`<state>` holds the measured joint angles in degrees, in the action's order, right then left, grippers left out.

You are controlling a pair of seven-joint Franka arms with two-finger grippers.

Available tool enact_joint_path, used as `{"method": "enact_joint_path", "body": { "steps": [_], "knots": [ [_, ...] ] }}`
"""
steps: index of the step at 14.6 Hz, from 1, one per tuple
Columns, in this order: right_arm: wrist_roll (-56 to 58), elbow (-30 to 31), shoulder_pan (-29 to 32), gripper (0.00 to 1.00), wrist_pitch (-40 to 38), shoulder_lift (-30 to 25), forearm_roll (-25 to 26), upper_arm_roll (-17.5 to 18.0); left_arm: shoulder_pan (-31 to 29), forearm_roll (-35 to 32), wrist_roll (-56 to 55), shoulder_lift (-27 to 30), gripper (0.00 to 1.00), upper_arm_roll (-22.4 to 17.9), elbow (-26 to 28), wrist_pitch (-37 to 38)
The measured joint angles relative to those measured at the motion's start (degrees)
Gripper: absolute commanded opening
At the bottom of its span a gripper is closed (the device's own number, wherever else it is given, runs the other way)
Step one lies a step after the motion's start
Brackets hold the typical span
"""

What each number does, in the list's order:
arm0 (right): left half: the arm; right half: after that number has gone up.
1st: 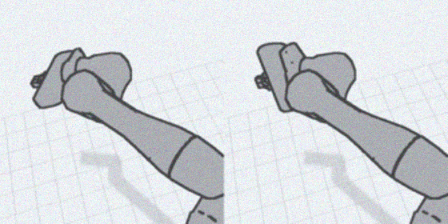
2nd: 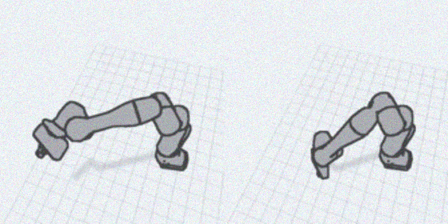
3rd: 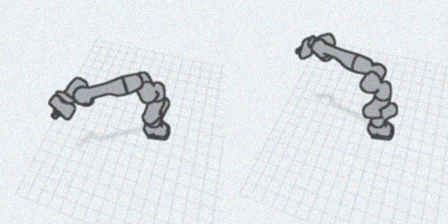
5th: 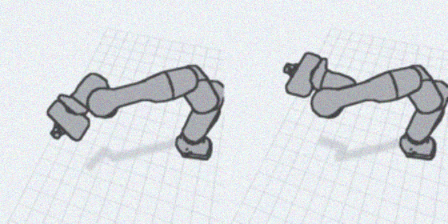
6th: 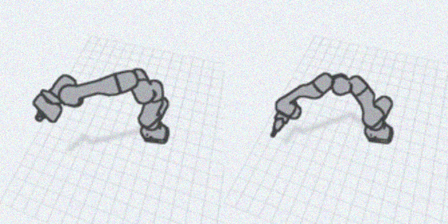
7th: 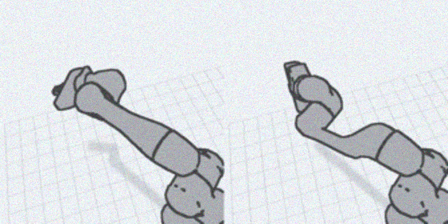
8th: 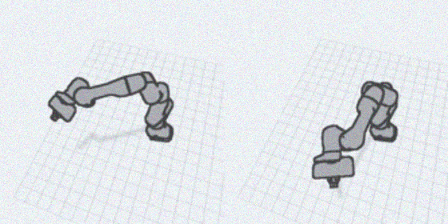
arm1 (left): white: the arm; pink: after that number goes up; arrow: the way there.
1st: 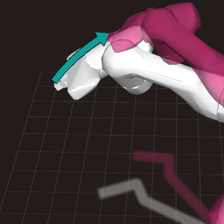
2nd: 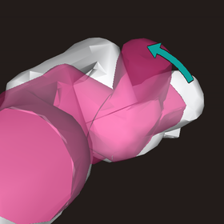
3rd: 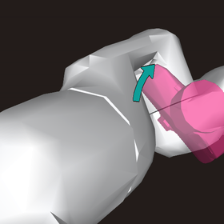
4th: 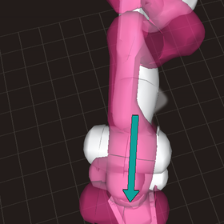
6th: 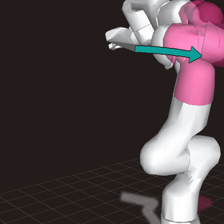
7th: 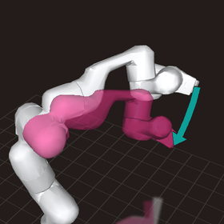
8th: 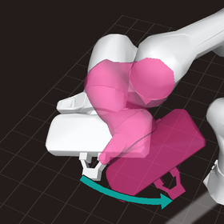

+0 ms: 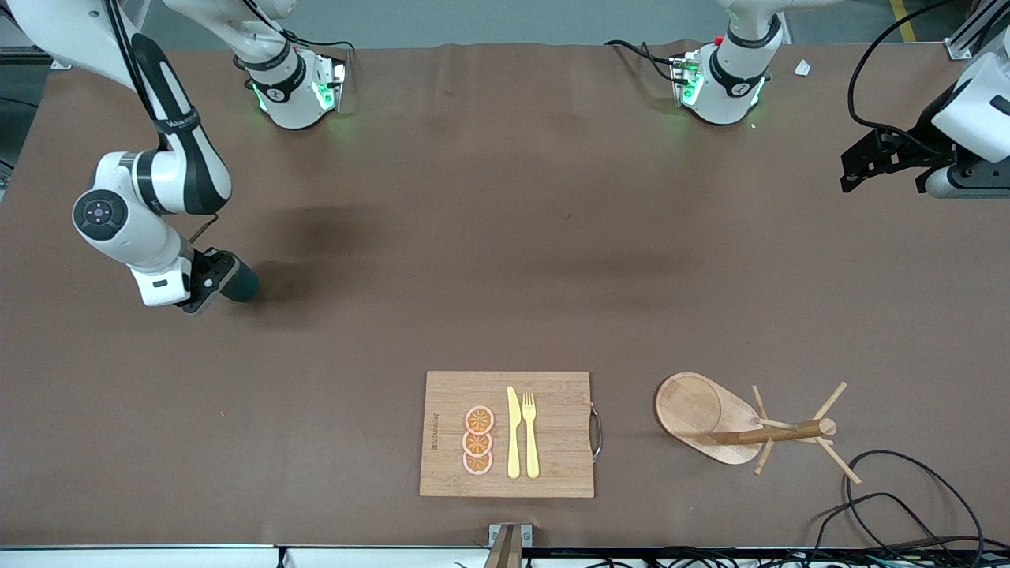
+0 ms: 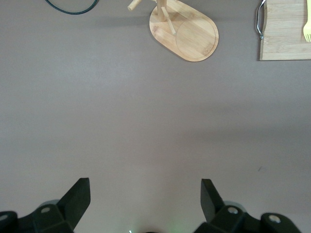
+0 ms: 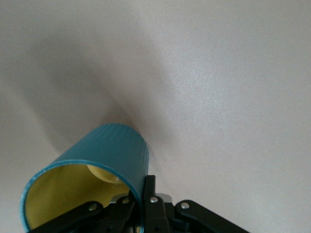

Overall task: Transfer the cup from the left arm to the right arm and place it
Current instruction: 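Lower the teal mug onto the table and open the right gripper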

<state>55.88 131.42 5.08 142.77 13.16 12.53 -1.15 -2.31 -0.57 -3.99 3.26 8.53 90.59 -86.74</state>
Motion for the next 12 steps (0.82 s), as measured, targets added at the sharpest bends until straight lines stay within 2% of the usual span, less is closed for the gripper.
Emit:
{"method": "enact_joint_path", "body": {
  "steps": [8, 10, 11, 12],
  "knots": [
    [0.3, -0.3, 0.0, 0.03, 1.4, 0.8, 0.0, 0.3, 0.0, 0.0, 0.0, 0.0, 1.00, 0.0, 0.0, 0.0],
    [0.5, -0.3, 0.0, 0.20, 1.8, 1.3, 0.0, 0.3, 0.0, 0.0, -0.1, 0.0, 1.00, 0.0, 0.0, 0.0],
    [0.6, -0.4, 0.1, 0.32, 1.8, 1.5, 0.0, 0.3, 0.0, 0.0, -0.1, 0.0, 1.00, 0.0, 0.0, 0.1],
    [0.6, -0.5, 0.1, 0.39, 1.9, 1.5, 0.0, 0.3, 0.0, 0.0, -0.1, 0.0, 1.00, 0.0, 0.0, 0.3]
  ]
}}
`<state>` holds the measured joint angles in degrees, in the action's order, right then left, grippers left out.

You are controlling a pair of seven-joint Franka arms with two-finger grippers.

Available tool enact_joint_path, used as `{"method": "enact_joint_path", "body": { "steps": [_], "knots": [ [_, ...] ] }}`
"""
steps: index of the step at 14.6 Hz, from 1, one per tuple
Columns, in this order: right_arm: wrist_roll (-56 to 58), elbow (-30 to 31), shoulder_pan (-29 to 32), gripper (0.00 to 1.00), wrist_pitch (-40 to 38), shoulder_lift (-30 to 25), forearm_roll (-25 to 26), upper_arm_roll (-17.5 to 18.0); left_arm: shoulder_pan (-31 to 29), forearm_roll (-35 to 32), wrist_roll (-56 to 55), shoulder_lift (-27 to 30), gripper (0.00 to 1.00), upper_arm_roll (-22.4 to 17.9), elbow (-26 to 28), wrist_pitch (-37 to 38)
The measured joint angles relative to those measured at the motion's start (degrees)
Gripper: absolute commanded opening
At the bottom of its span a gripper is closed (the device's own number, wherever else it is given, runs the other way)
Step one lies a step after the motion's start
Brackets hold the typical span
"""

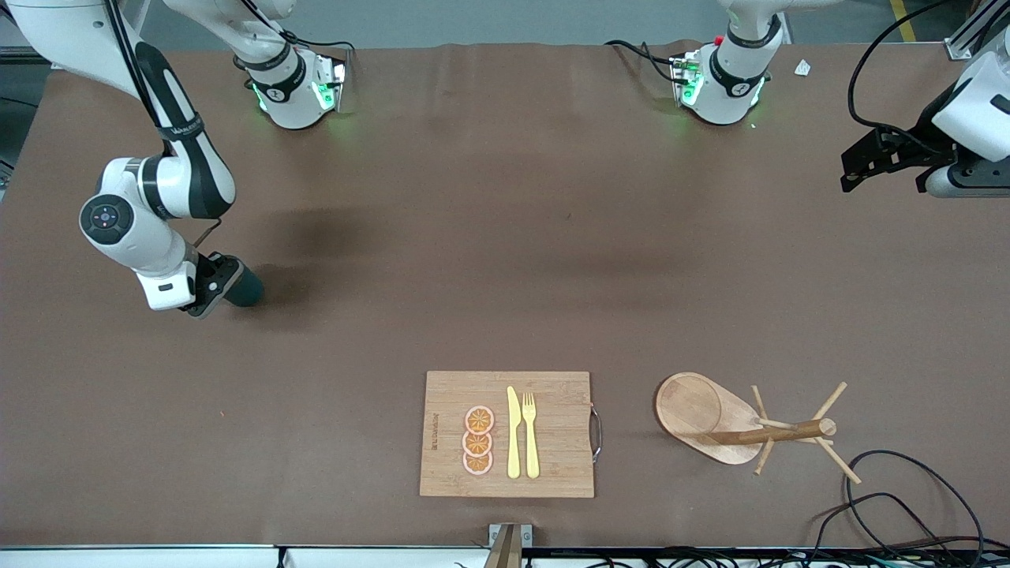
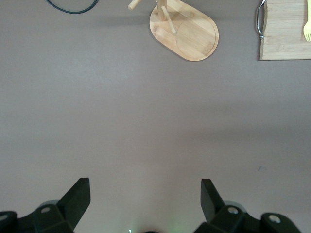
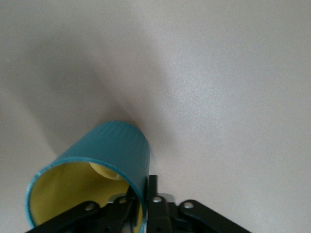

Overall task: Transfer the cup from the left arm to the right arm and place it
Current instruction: 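Lower the teal mug onto the table and open the right gripper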

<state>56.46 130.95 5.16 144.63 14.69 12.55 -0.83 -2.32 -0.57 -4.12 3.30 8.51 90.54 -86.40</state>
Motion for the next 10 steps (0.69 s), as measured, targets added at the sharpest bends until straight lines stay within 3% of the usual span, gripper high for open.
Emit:
{"method": "enact_joint_path", "body": {
  "steps": [3, 7, 9, 10],
  "knots": [
    [0.0, -0.3, 0.0, 0.61, 0.0, 0.0, 0.0, 0.0, 0.0, 0.0, -0.3, 0.0, 1.00, -0.1, 0.0, 0.2],
    [0.0, -1.0, 0.0, 0.82, -1.9, 0.0, 0.0, 0.1, 0.0, 0.0, -0.5, 0.0, 1.00, -0.1, 0.0, 0.3],
    [0.0, -2.5, 0.0, 1.00, -3.9, -0.1, 0.0, 0.3, 0.0, 0.0, -0.5, 0.0, 1.00, 0.1, 0.0, 0.4],
    [0.0, -3.1, 0.0, 1.00, -4.2, -0.5, 0.0, 0.4, 0.0, 0.0, -0.5, 0.0, 1.00, 0.1, 0.0, 0.4]
  ]
}}
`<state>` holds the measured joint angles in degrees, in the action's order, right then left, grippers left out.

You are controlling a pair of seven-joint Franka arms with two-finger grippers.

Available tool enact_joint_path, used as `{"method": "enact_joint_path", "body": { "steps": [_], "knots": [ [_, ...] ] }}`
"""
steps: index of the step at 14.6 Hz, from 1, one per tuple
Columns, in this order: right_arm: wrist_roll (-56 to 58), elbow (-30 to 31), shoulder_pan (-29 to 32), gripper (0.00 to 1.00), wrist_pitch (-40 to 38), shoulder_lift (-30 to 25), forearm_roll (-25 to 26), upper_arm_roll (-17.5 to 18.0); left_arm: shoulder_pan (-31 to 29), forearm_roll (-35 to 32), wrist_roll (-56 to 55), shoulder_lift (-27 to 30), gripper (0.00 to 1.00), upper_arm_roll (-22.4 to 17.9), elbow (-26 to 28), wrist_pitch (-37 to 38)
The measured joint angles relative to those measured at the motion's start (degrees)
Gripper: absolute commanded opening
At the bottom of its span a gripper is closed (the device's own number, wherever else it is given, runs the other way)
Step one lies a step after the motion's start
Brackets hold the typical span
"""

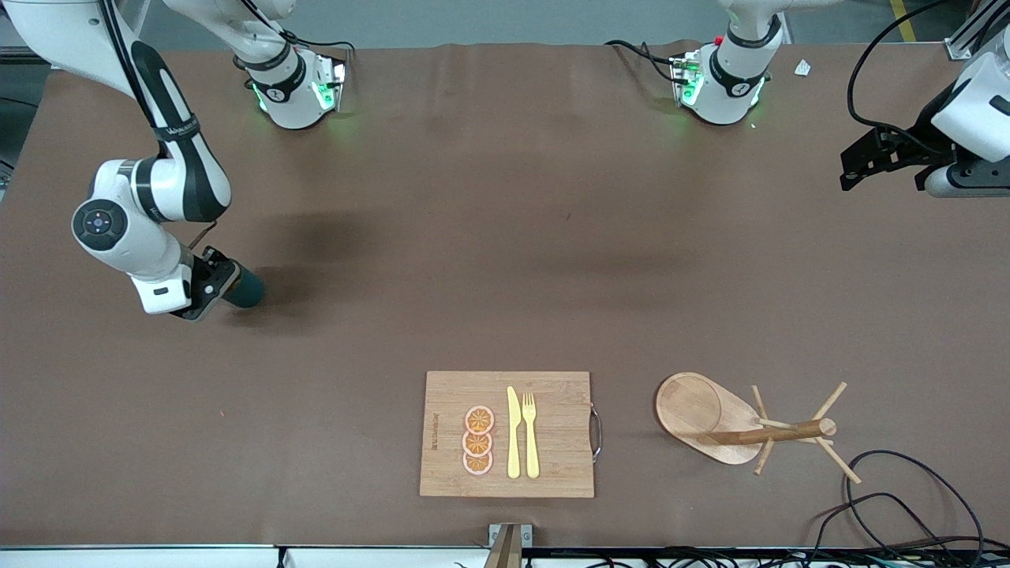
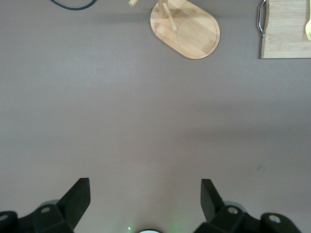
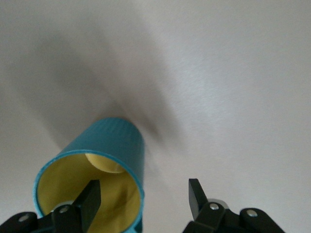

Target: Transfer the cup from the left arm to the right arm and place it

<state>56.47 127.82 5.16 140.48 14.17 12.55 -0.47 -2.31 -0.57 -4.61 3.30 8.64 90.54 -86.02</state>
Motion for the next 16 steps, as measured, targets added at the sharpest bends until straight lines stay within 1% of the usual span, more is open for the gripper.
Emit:
{"method": "enact_joint_path", "body": {
  "steps": [3, 5, 6, 8, 10, 13, 16],
  "knots": [
    [-0.4, -1.3, 0.0, 1.00, -1.5, -2.7, -1.2, 0.2, 0.0, 0.0, 0.0, 0.0, 1.00, 0.1, 0.0, 0.0],
    [-2.1, -2.9, 0.0, 1.00, -7.1, -5.3, -5.7, 0.3, 0.0, 0.0, 0.0, 0.0, 1.00, 0.1, 0.0, 0.0],
    [-4.8, -4.7, 0.0, 1.00, -11.6, -6.7, -7.4, 0.2, 0.0, 0.0, 0.0, 0.0, 1.00, 0.1, 0.0, 0.0],
    [-12.4, -10.0, 0.0, 1.00, -21.1, -9.6, -8.3, 0.3, 0.0, 0.0, 0.0, 0.0, 1.00, 0.1, 0.0, 0.0],
    [-19.5, -15.0, 0.0, 1.00, -28.9, -12.5, -9.5, 0.3, 0.0, 0.0, 0.0, 0.0, 1.00, 0.1, 0.0, 0.0],
    [-31.2, -18.7, 0.0, 1.00, -36.2, -16.8, -12.8, 0.7, 0.0, 0.0, 0.0, 0.0, 1.00, 0.1, -0.4, 0.0],
    [-42.5, -20.8, -1.1, 1.00, -41.4, -20.1, -13.7, 2.1, 0.0, 0.0, 0.0, 0.0, 1.00, 0.1, -1.1, 0.0]
  ]
}}
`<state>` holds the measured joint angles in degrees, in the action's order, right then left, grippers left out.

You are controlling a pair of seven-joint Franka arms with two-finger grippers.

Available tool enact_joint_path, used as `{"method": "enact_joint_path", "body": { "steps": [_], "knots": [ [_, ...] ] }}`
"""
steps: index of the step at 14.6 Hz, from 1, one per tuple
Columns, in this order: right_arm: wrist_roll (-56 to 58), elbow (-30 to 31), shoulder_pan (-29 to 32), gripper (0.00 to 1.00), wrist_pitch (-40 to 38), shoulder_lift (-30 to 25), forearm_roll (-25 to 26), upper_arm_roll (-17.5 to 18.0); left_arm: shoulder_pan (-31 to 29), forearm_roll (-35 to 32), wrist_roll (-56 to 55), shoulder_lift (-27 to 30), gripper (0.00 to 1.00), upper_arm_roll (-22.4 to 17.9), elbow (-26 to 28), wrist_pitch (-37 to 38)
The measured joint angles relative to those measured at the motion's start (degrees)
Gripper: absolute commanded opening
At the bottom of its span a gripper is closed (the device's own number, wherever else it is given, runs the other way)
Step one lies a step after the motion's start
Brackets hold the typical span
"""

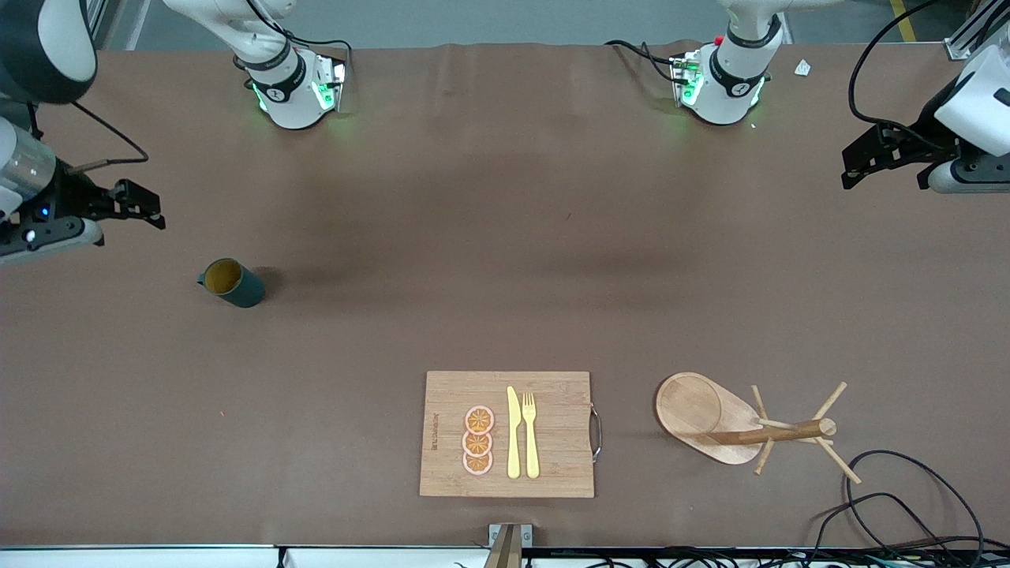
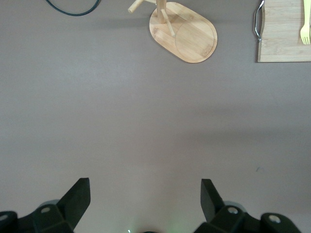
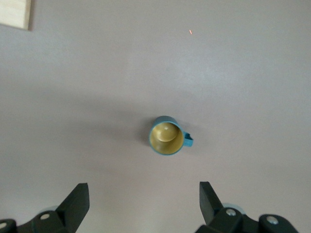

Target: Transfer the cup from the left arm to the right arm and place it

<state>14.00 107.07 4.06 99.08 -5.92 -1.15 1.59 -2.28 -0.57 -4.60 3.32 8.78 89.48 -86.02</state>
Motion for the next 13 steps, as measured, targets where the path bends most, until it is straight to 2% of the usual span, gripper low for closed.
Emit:
{"method": "enact_joint_path", "body": {
  "steps": [4, 6, 13],
  "knots": [
    [-12.6, -0.8, -3.0, 1.00, -3.8, -3.2, -0.1, 0.3, 0.0, 0.0, 0.0, 0.0, 1.00, 0.0, -0.1, 0.0],
    [-15.5, -1.8, -3.4, 1.00, -5.3, -3.7, -0.1, 0.2, 0.0, 0.0, 0.0, 0.0, 1.00, 0.0, -0.1, 0.0],
    [-12.7, -4.4, 0.4, 1.00, -6.4, -3.4, -0.2, -2.4, 0.2, 0.0, 0.0, -0.4, 1.00, 0.1, 0.1, 1.0]
  ]
}}
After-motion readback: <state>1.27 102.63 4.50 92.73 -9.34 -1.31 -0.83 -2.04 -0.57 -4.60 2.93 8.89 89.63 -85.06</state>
